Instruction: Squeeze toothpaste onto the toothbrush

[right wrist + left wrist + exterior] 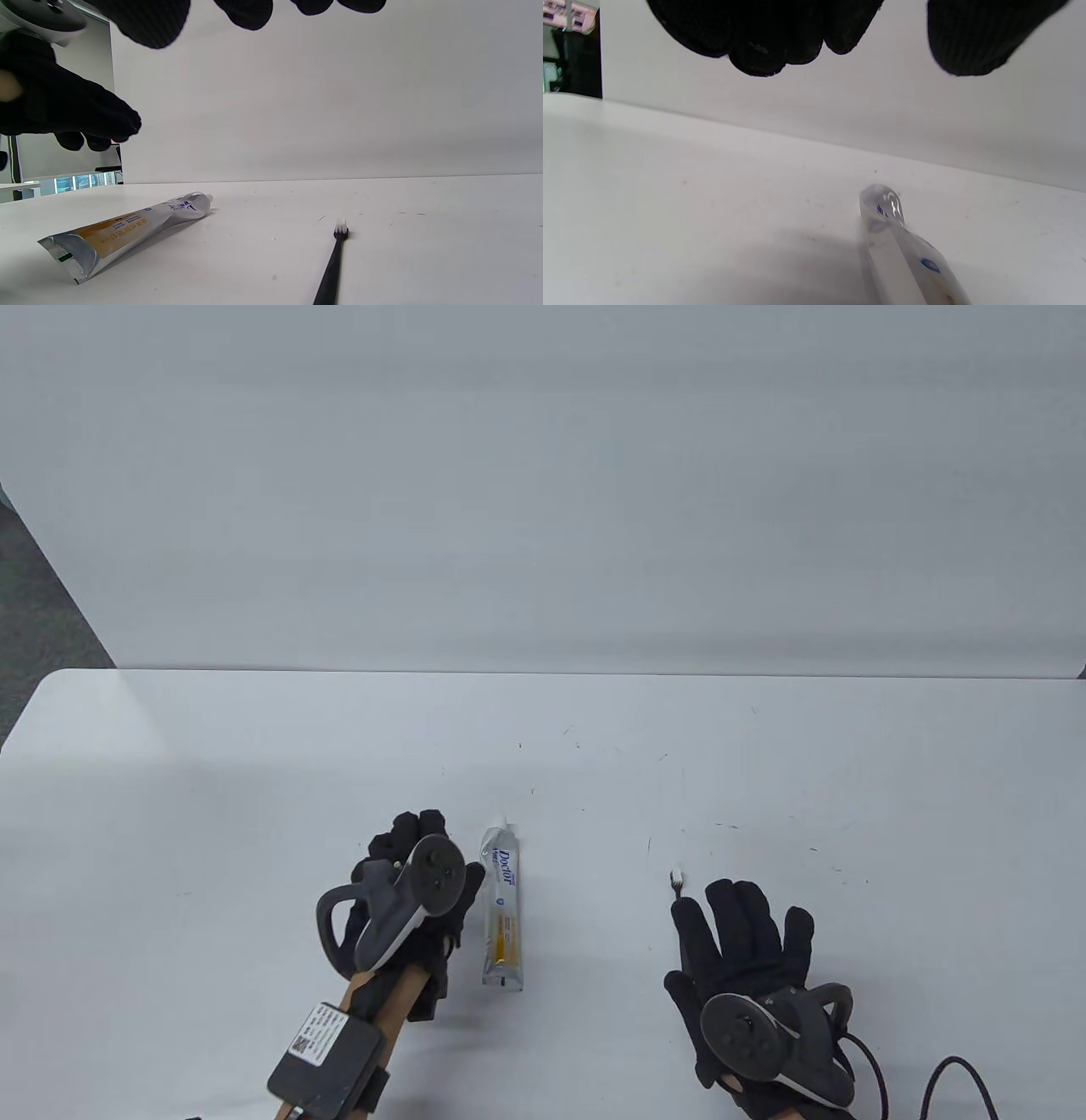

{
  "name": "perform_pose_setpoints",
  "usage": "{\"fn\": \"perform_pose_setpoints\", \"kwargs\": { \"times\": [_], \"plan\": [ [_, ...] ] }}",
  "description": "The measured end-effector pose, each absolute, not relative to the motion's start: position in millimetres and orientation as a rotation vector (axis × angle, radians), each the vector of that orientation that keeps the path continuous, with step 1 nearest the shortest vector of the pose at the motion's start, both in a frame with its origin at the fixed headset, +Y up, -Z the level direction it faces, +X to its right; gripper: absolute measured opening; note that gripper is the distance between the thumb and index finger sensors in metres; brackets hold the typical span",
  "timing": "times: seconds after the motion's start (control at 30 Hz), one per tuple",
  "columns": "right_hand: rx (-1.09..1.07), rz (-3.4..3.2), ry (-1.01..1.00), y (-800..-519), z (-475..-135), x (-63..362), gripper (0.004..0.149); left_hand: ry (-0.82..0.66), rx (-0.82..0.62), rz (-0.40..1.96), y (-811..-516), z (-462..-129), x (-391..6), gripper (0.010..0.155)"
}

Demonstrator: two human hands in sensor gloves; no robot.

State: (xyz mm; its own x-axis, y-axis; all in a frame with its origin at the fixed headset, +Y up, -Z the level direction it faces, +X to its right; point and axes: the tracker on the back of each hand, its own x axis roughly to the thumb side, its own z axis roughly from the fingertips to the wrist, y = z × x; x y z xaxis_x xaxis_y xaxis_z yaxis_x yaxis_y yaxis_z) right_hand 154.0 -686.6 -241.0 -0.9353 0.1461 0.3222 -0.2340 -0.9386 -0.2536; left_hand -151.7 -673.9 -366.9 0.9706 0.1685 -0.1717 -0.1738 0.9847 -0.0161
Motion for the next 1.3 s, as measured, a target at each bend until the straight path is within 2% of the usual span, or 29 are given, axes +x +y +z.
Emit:
{"fn": "perform_pose_setpoints", "kwargs": {
  "times": [0.1, 0.17, 0.33, 0.5, 0.63, 0.77, 0.9, 0.97, 1.1, 1.3],
  "plan": [
    [0.443, 2.858, -0.422, -685.1, -240.0, 156.8, 0.069, 0.285, -0.262, 0.218, -696.6, -390.9, -138.2, 0.084],
    [0.434, 2.844, -0.423, -683.8, -239.4, 159.5, 0.068, 0.350, -0.342, 0.249, -709.7, -401.9, -132.6, 0.088],
    [0.420, 2.826, -0.383, -683.8, -240.3, 162.8, 0.068, 0.456, -0.422, 0.200, -731.4, -420.6, -115.2, 0.096],
    [0.411, 2.826, -0.360, -683.3, -240.5, 163.0, 0.067, 0.462, -0.459, 0.062, -746.9, -428.7, -97.3, 0.096],
    [0.405, 2.820, -0.346, -683.5, -241.0, 163.5, 0.067, 0.433, -0.420, 0.041, -748.1, -430.2, -93.4, 0.086],
    [0.399, 2.820, -0.326, -683.3, -241.0, 163.9, 0.067, 0.374, -0.373, 0.088, -744.5, -427.6, -96.7, 0.087],
    [0.389, 2.812, -0.309, -683.0, -241.9, 166.6, 0.067, 0.233, -0.255, 0.158, -722.1, -414.3, -105.8, 0.085],
    [0.382, 2.809, -0.303, -683.0, -242.7, 167.3, 0.067, 0.131, -0.126, 0.212, -704.9, -402.2, -113.0, 0.085],
    [0.388, 2.804, -0.284, -683.6, -242.2, 165.6, 0.067, -0.116, 0.024, 0.242, -672.0, -368.2, -125.5, 0.083],
    [0.450, 2.756, -0.253, -688.1, -241.5, 154.8, 0.067, -0.289, 0.155, 0.305, -655.3, -309.9, -144.3, 0.082]
  ]
}}
